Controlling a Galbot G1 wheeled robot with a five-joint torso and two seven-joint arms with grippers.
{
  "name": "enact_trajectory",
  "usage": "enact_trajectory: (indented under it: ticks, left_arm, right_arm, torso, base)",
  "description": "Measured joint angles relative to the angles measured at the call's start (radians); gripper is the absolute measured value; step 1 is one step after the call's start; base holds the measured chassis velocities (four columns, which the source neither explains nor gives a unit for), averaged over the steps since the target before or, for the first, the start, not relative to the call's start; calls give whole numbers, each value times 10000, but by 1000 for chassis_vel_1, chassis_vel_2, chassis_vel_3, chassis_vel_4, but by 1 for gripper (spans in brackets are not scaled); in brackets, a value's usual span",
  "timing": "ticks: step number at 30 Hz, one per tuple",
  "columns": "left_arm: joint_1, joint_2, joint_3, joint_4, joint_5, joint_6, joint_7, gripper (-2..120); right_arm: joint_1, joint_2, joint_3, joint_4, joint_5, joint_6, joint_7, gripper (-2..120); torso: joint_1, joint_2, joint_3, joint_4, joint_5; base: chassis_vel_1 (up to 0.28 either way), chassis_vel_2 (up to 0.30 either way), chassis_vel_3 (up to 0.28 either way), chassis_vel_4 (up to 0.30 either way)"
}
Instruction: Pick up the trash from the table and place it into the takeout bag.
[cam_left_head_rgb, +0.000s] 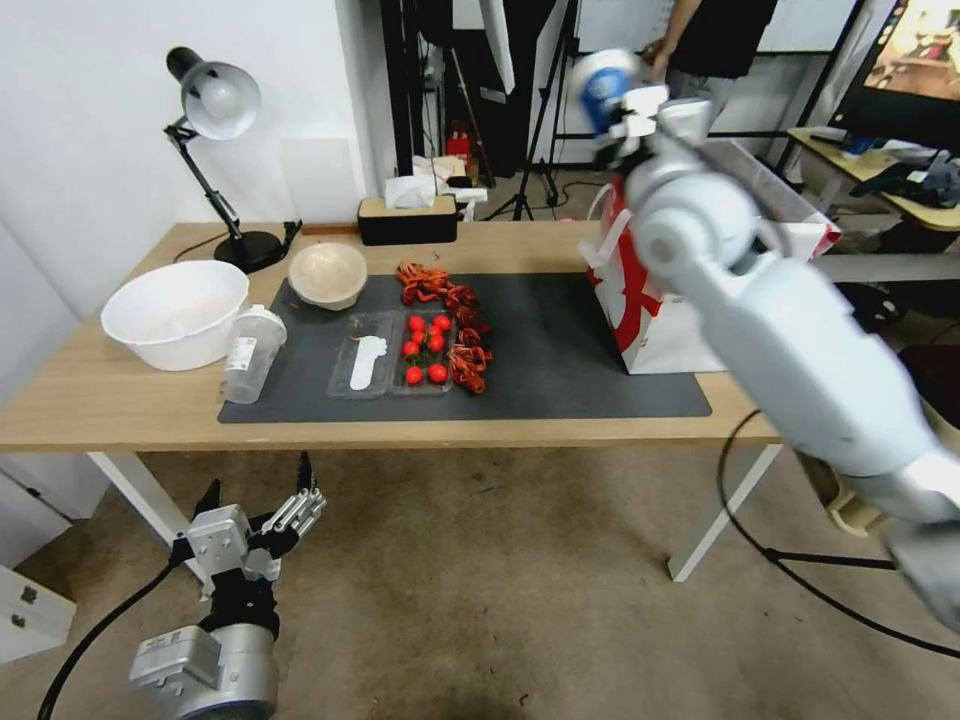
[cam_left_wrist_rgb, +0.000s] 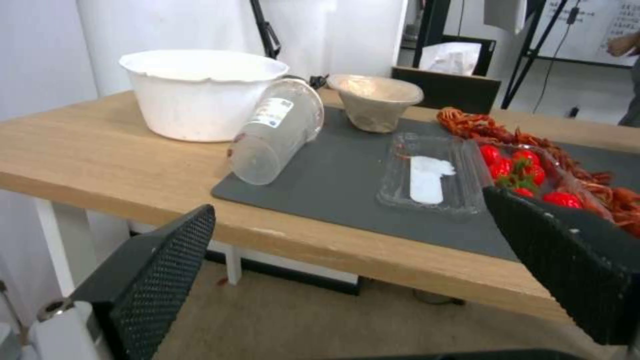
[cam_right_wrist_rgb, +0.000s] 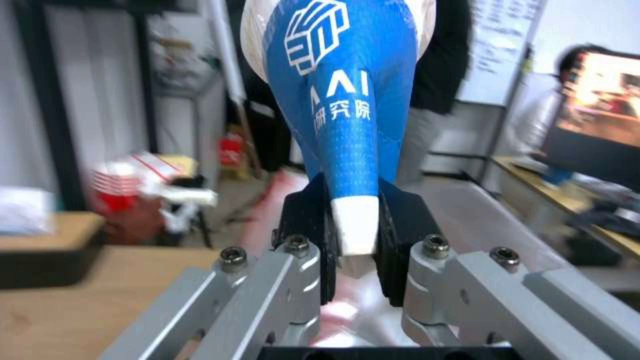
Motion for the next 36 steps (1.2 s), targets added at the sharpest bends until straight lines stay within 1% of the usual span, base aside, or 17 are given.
enact_trajectory:
  ticks: [1, 2, 3, 8, 10, 11, 12, 16, 18, 19, 23, 24, 27, 28, 31, 32, 36]
  left_arm:
    - [0, 0, 0, 0, 0, 0, 0, 100]
    - [0, 2, 27, 1, 9, -1, 2, 100]
    - [0, 2, 44, 6, 23, -2, 7, 100]
    - [12, 4, 75, 29, 202, -19, 99, 100]
    - [46, -3, 82, 17, 225, -24, 120, 100]
    - [63, -4, 82, 8, 225, -48, 120, 100]
    - [63, -4, 82, 8, 225, -48, 120, 100]
    - [127, -23, 77, -27, 224, -116, 120, 100]
    - [132, -46, 85, -40, 230, -116, 120, 100]
    - [135, -71, 106, -64, 242, -116, 120, 100]
    - [156, -99, 127, -107, 262, -110, 121, 100]
    - [183, -102, 128, -134, 273, -105, 121, 100]
    - [204, -102, 122, -158, 278, -102, 122, 100]
    - [221, -101, 117, -181, 280, -101, 122, 100]
    - [235, -103, 113, -199, 280, -98, 121, 100]
    - [244, -107, 112, -219, 280, -95, 121, 100]
    - [253, -113, 110, -242, 282, -93, 122, 100]
  right_arm:
    - [0, 0, 0, 0, 0, 0, 0, 10]
    - [-288, -529, 167, 166, 246, -6, 9, 10]
    - [-434, -750, 240, 252, 368, -39, 9, 10]
    - [-906, -1166, 540, 528, 498, -278, -247, 10]
    - [-1077, -1207, 661, 577, 446, -299, -331, 15]
    - [-1133, -1221, 692, 591, 415, -301, -336, 22]
    - [-1133, -1221, 692, 591, 415, -301, -336, 22]
    - [-1163, -1302, 732, 681, 369, -300, -307, 41]
    - [-1154, -1319, 732, 700, 360, -287, -297, 44]
    - [-1149, -1330, 728, 724, 350, -277, -277, 51]
    - [-1156, -1338, 714, 779, 341, -248, -246, 61]
    - [-1182, -1348, 704, 835, 329, -226, -247, 69]
    - [-1203, -1352, 686, 882, 319, -194, -257, 75]
    - [-1220, -1352, 680, 916, 319, -115, -297, 81]
    - [-1240, -1351, 680, 972, 319, 7, -357, 86]
    - [-1250, -1351, 680, 1022, 323, 82, -401, 93]
    - [-1263, -1350, 680, 1109, 331, 210, -484, 100]
  torso:
    - [0, 0, 0, 0, 0]
    - [0, 0, 0, -2, -4]
    - [1, 0, 0, -1, -6]
    - [0, 0, -1, 0, -7]
    - [0, 0, -1, 4, -8]
    - [0, 0, 0, 4, -7]
    - [0, 0, 0, 4, -7]
    - [0, 0, 0, 3, -9]
    - [-1, 0, 0, 3, -9]
    - [0, 0, -1, 3, -9]
    - [1, 0, 0, 2, -8]
    - [0, 0, -1, 2, -9]
    - [0, 0, 0, 2, -8]
    - [0, 0, 0, 2, -9]
    - [0, 0, 0, 2, -9]
    - [1, 0, 0, 2, -8]
    - [0, 0, 0, 2, -8]
  base:
    - [0, 0, 0, 0]
    - [0, 0, 0, 0]
    - [0, 0, 0, 0]
    - [0, 0, 0, 0]
    - [0, 0, 0, 0]
    - [0, 0, 0, 0]
    - [0, 0, 0, 0]
    - [0, 0, 0, 0]
    - [0, 0, 0, 0]
    - [0, 0, 0, 0]
    - [0, 0, 0, 0]
    - [0, 0, 0, 0]
    - [0, 0, 0, 0]
    - [0, 0, 0, 0]
    - [0, 0, 0, 0]
    - [0, 0, 0, 0]
    - [0, 0, 0, 0]
